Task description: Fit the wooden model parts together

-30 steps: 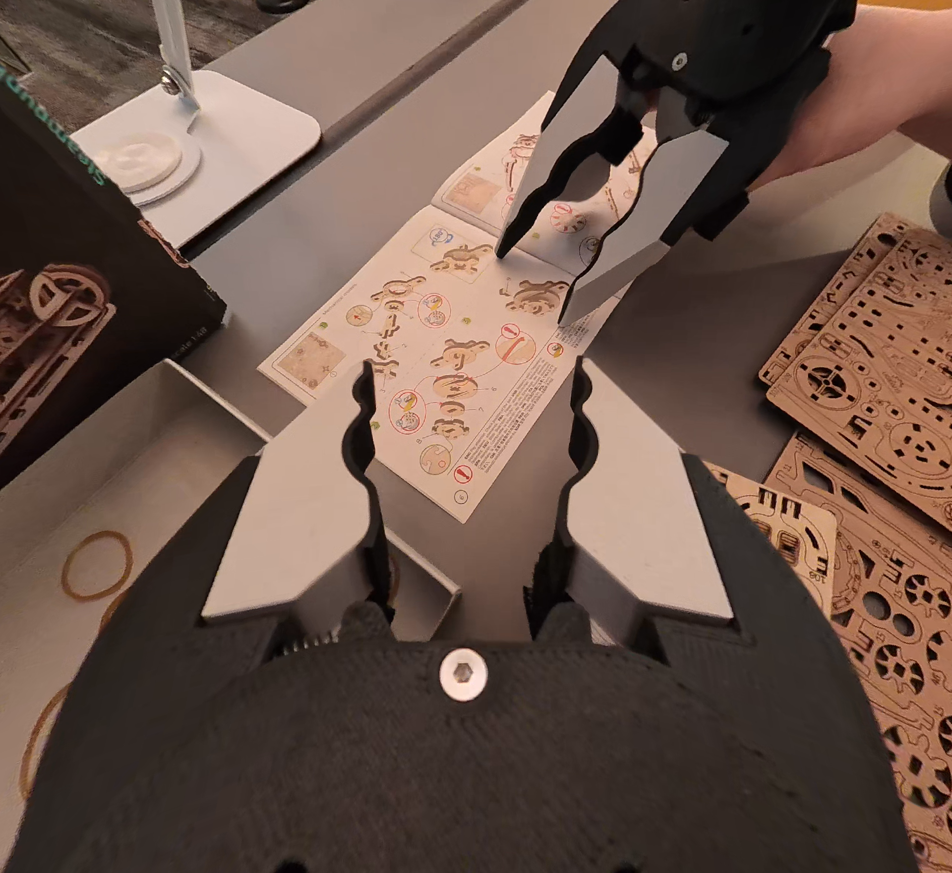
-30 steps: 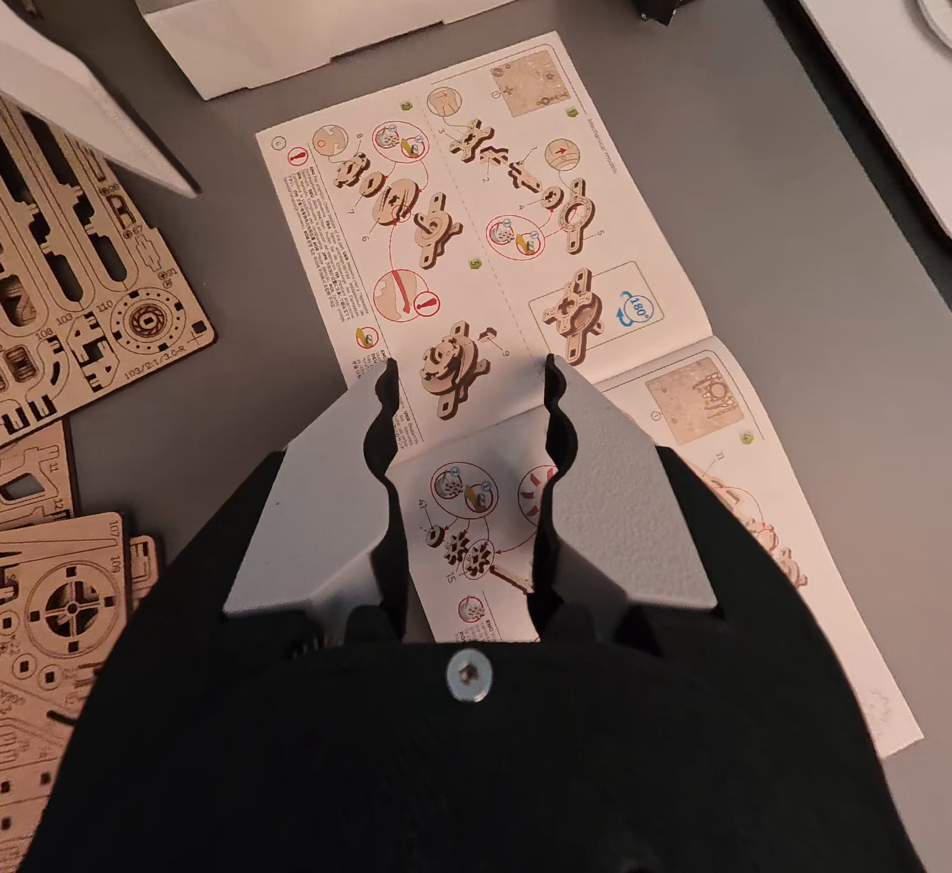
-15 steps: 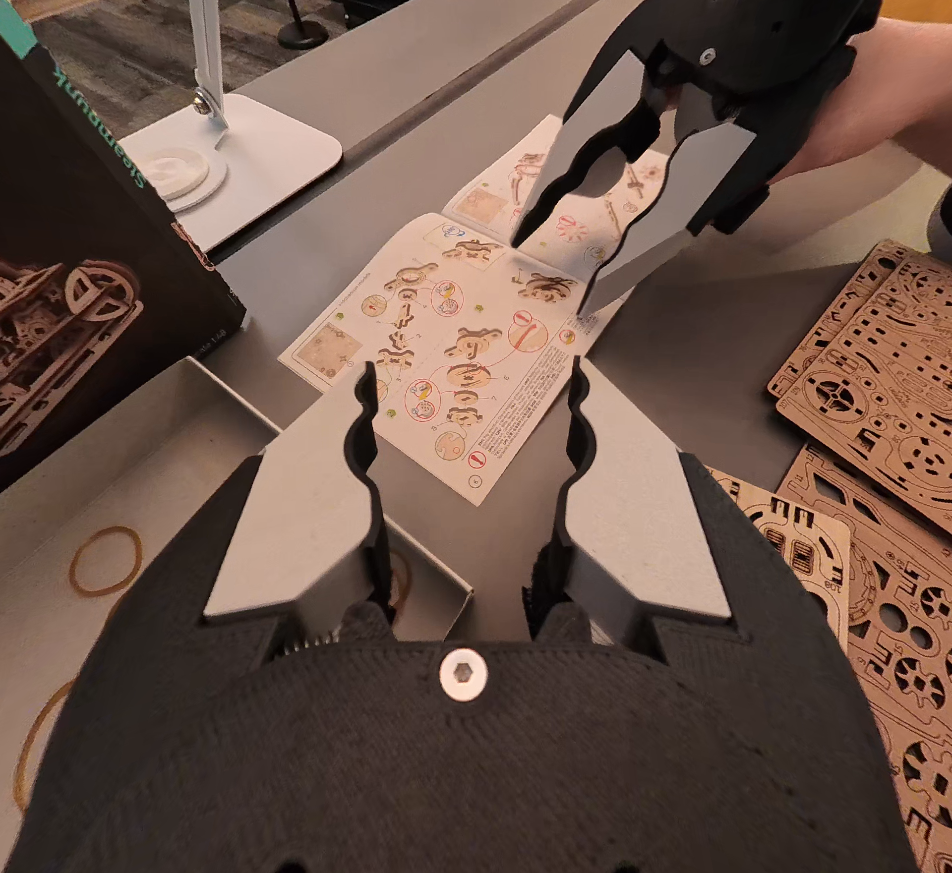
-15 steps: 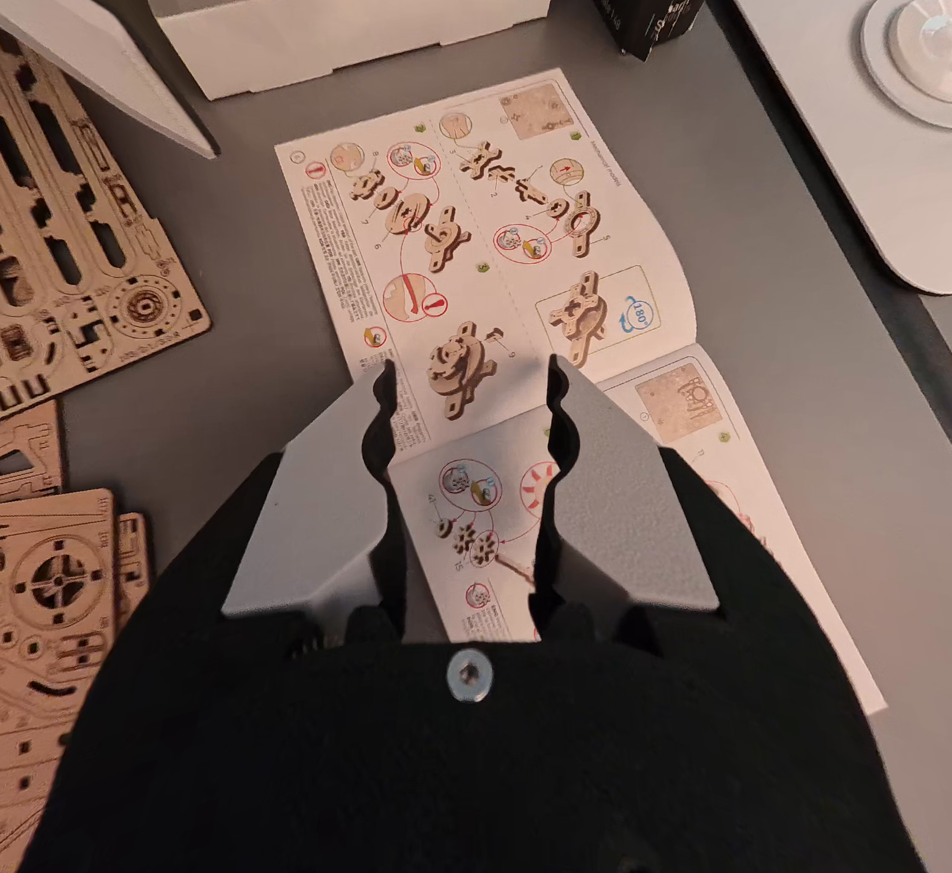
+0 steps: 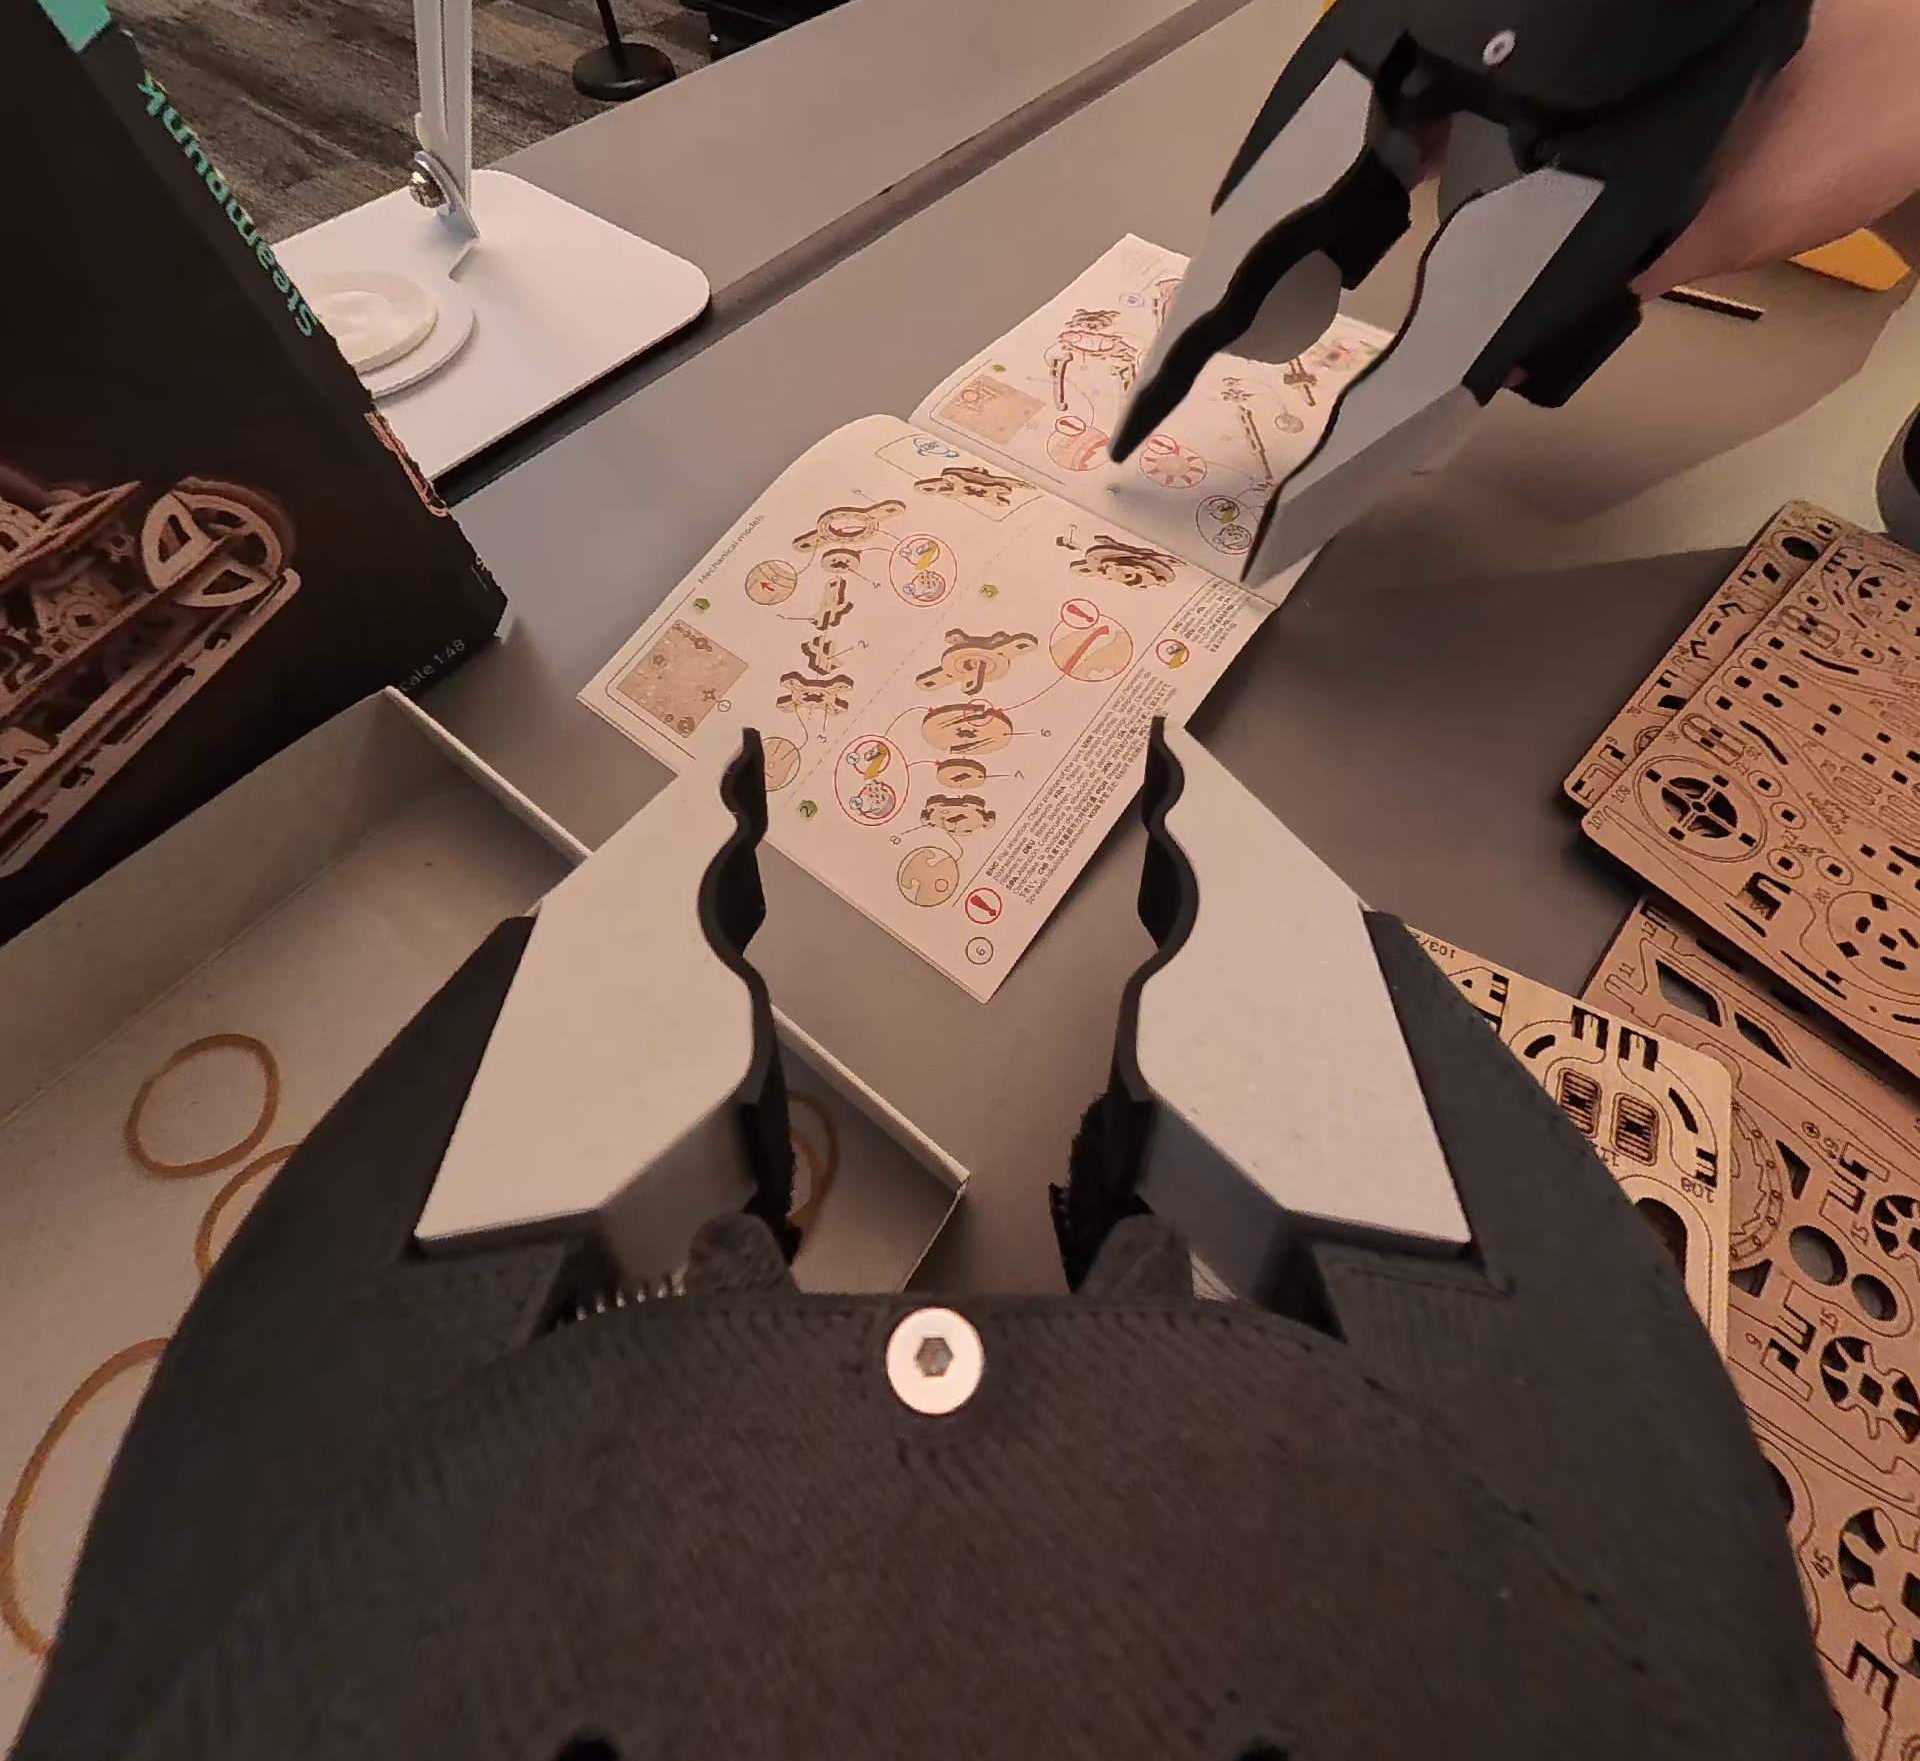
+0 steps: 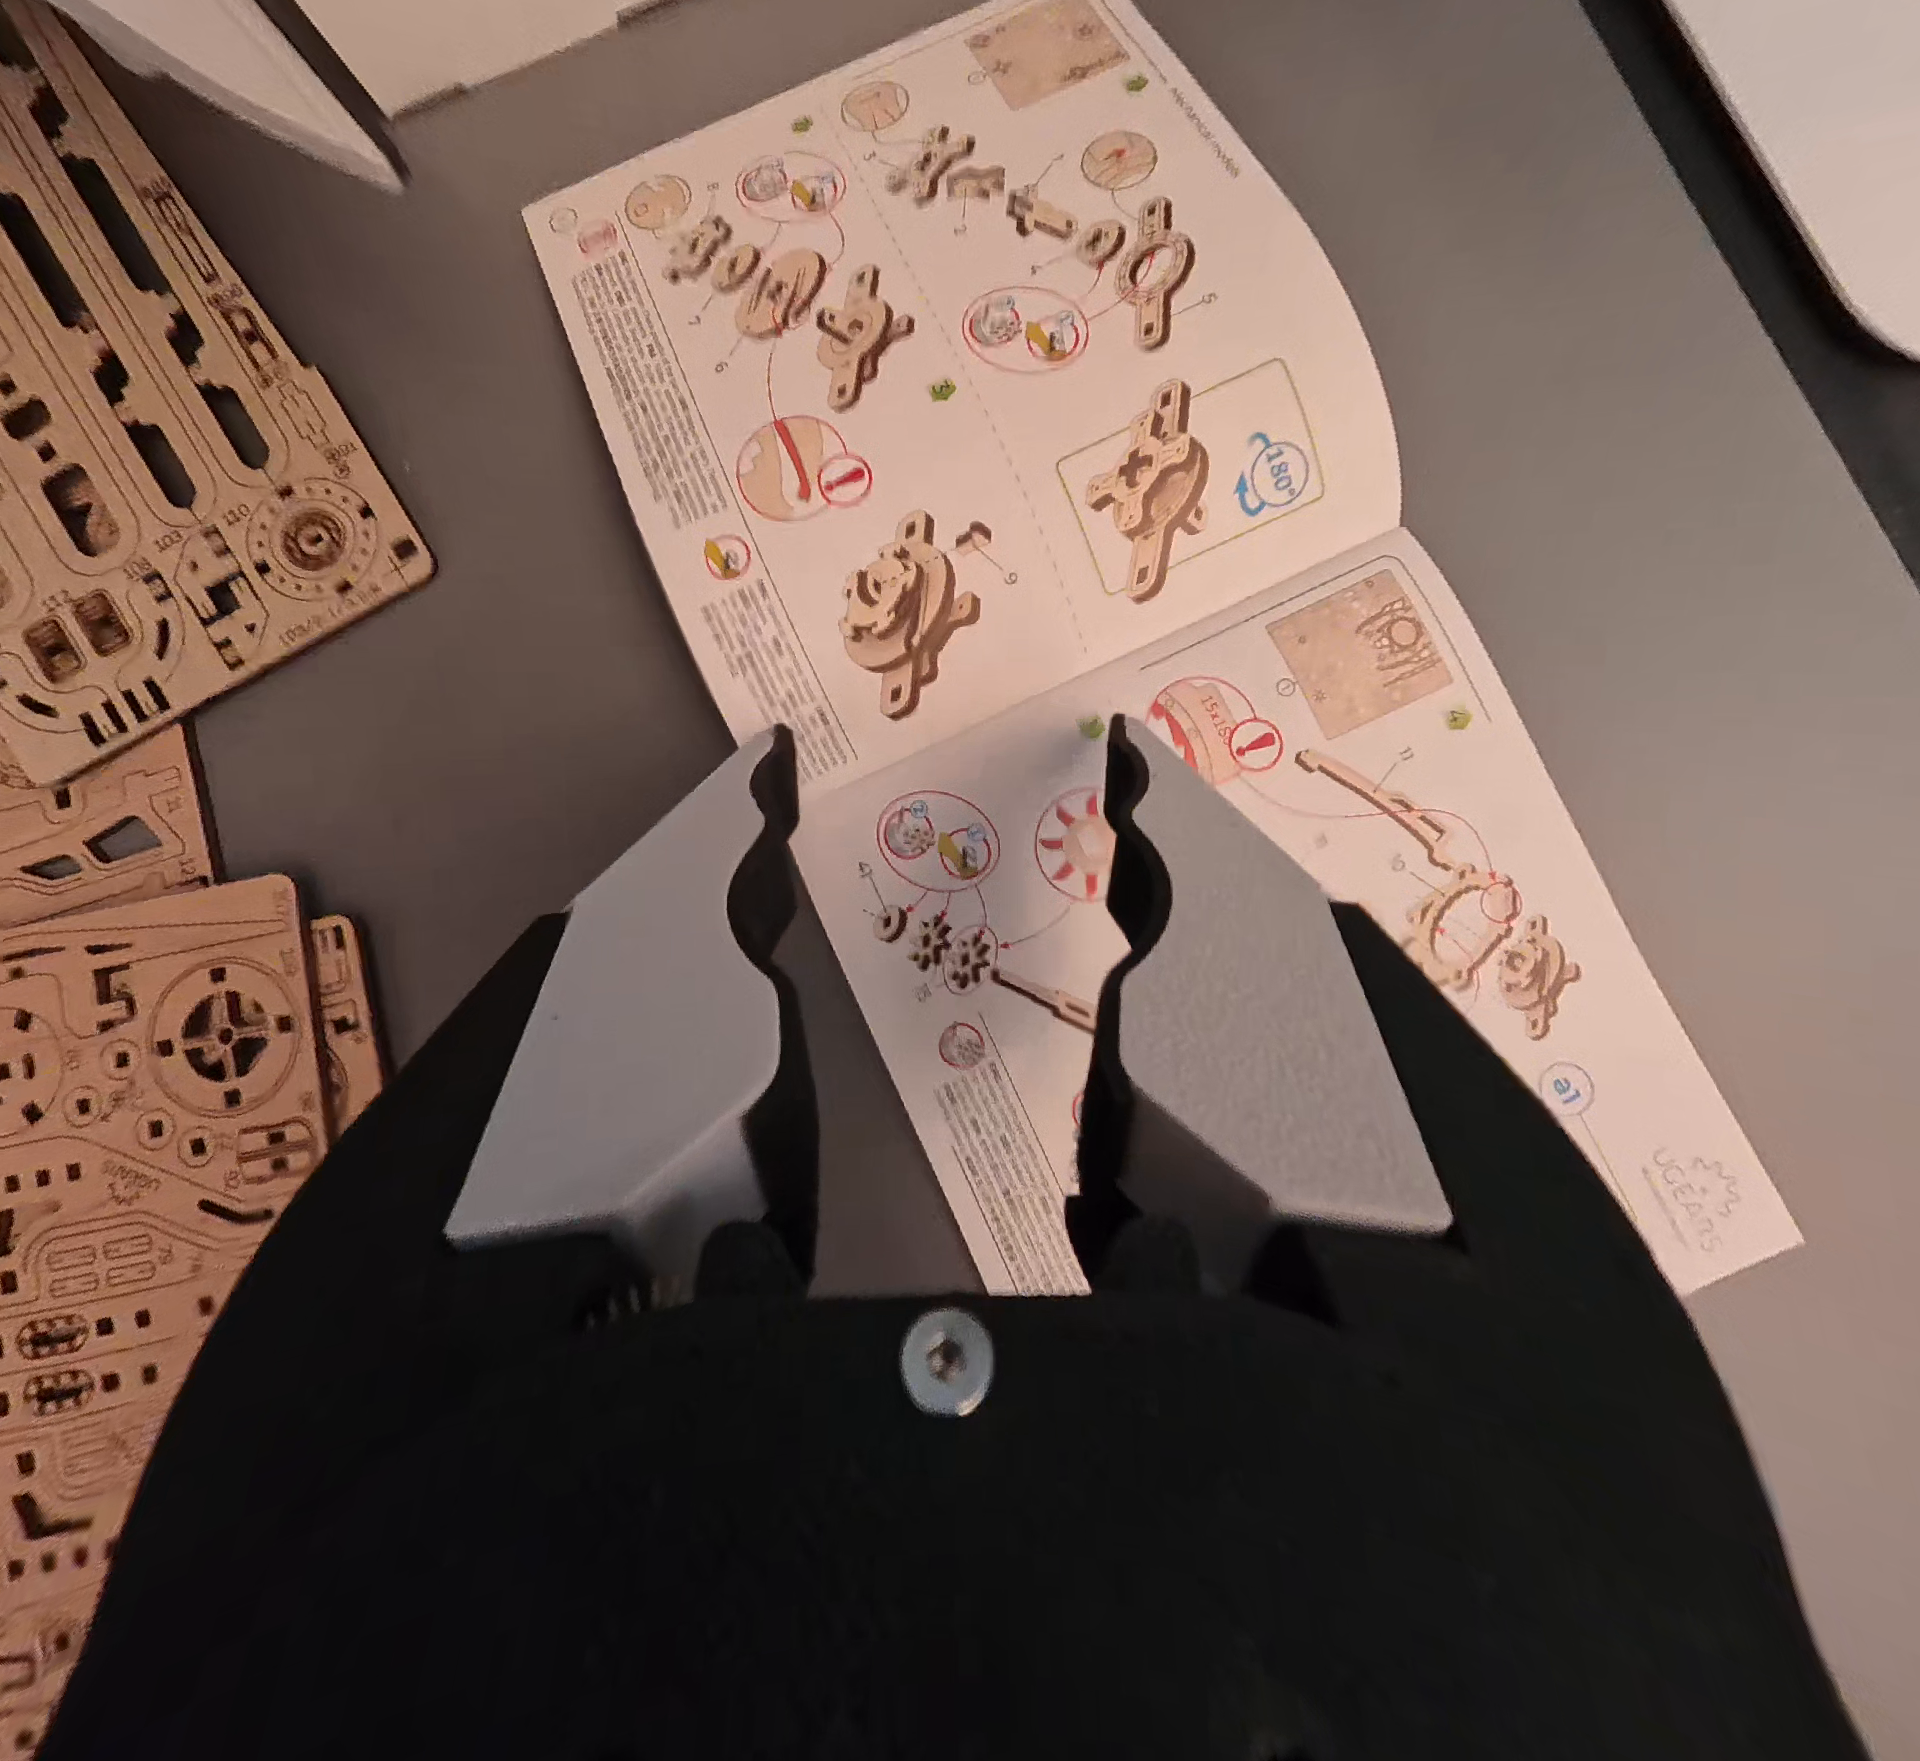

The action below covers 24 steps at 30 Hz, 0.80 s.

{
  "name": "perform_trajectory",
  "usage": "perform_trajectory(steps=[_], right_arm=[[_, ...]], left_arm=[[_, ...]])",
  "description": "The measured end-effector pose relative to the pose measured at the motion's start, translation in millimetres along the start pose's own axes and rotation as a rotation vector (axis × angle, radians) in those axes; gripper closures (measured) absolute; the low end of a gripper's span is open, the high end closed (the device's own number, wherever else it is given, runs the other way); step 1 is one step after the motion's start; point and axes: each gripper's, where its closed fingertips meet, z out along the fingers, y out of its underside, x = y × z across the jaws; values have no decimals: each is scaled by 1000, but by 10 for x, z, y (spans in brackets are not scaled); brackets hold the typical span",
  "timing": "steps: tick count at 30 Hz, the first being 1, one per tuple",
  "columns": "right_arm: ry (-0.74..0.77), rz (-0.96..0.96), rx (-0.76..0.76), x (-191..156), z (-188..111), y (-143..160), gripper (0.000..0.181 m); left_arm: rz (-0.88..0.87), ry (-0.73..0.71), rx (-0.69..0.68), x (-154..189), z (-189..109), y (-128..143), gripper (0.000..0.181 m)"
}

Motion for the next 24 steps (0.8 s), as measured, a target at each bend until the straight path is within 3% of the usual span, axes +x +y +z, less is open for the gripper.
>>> perform_trajectory(steps=[5, 9, 14, 24], right_arm=[[-1, 53, 212, -26, 3, -385, 132], [29, 14, 159, -12, 153, -312, 146], [31, -38, 80, -74, 281, -182, 151], [25, 4, 94, -84, 263, -162, 152]], left_arm=[[-1, 10, -10, 23, 23, 16, 111], [6, 12, -12, 43, 33, 12, 111], [7, 8, -10, 39, 26, 6, 112], [-20, 10, -16, 5, 19, 41, 113]])
